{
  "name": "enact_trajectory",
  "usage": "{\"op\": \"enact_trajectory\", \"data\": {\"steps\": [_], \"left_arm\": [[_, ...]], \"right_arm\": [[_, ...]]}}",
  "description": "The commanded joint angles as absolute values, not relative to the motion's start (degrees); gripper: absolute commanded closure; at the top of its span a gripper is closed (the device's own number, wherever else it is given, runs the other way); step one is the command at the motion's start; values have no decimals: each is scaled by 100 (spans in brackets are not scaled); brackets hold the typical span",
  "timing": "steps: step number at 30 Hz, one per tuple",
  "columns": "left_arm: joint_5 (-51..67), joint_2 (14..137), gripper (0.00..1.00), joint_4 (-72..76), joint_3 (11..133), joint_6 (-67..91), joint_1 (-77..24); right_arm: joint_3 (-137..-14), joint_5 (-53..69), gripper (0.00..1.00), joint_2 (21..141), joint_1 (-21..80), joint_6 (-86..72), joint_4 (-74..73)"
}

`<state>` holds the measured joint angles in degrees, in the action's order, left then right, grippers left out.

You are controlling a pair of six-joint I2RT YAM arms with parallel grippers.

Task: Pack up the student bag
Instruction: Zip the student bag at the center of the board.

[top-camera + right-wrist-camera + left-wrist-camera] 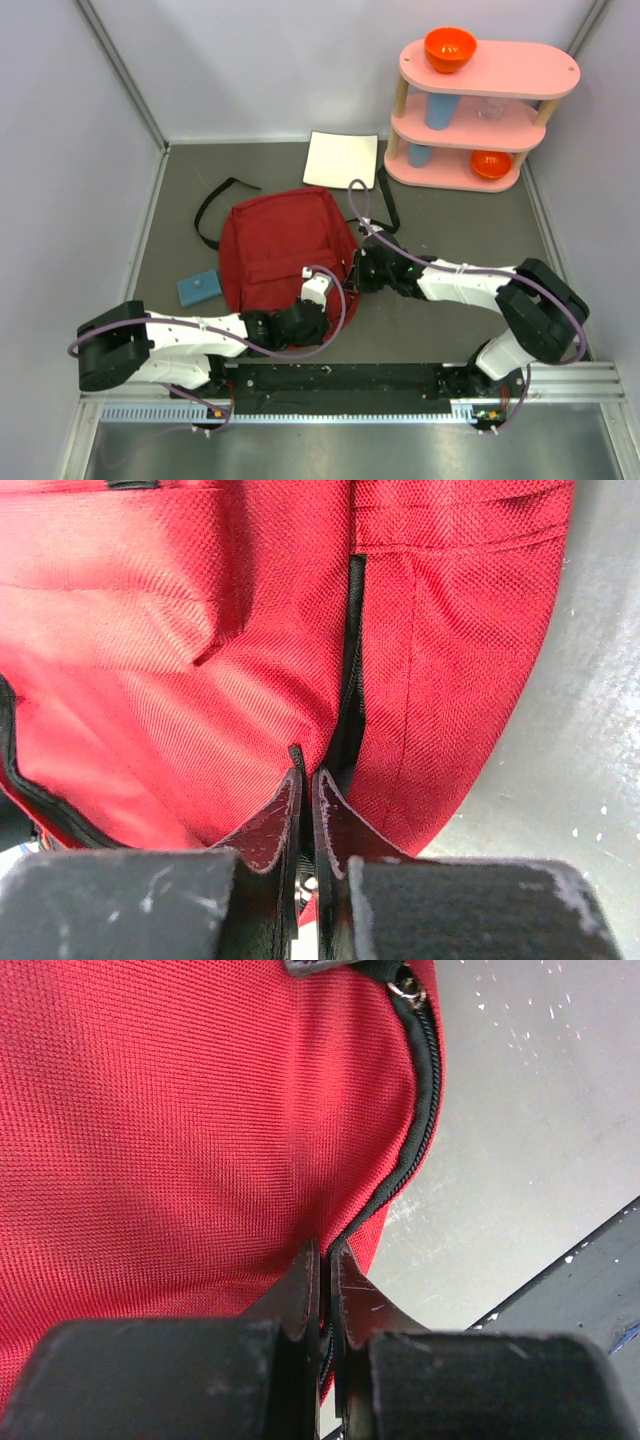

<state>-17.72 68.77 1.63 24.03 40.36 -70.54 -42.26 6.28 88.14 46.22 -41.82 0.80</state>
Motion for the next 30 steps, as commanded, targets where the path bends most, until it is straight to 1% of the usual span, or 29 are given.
{"op": "enact_trajectory", "data": {"steps": [1,4,9,12,13,15,17,18,20,24,30], "left_arm": [[-1476,6917,100,70,2391,4113,-7110],[-1503,6882,100,44,2347,4140,-7110],[-1512,6864,100,26,2338,4140,-7102],[-1538,6873,100,-8,2347,4131,-7102],[-1555,6864,100,-139,2347,4140,-7102],[-1573,6838,100,-158,2329,4157,-7102],[-1582,6820,100,-132,2312,4175,-7110],[-1582,6829,100,-114,2312,4166,-7102],[-1582,6847,100,-114,2329,4149,-7102],[-1573,6899,100,-140,2399,4113,-7102],[-1565,6873,100,-149,2417,4069,-7110]], "right_arm": [[-4166,18,100,8114,4658,-4140,18],[-4175,-193,100,7928,4650,-4096,-219],[-4262,-202,100,8007,4649,-4087,-412],[-4210,-307,98,7928,4649,-4061,-492],[-4175,-334,96,7876,4649,-4069,-492],[-4122,-334,96,7735,4649,-3991,-492],[-4113,-177,95,7699,4649,-3938,-483],[-4122,-97,91,7708,4649,-3868,-449],[-4131,263,91,7743,4641,-3753,-369],[-4157,404,99,7839,4649,-3709,-377],[-4122,264,100,7831,4641,-3823,-369]]}}
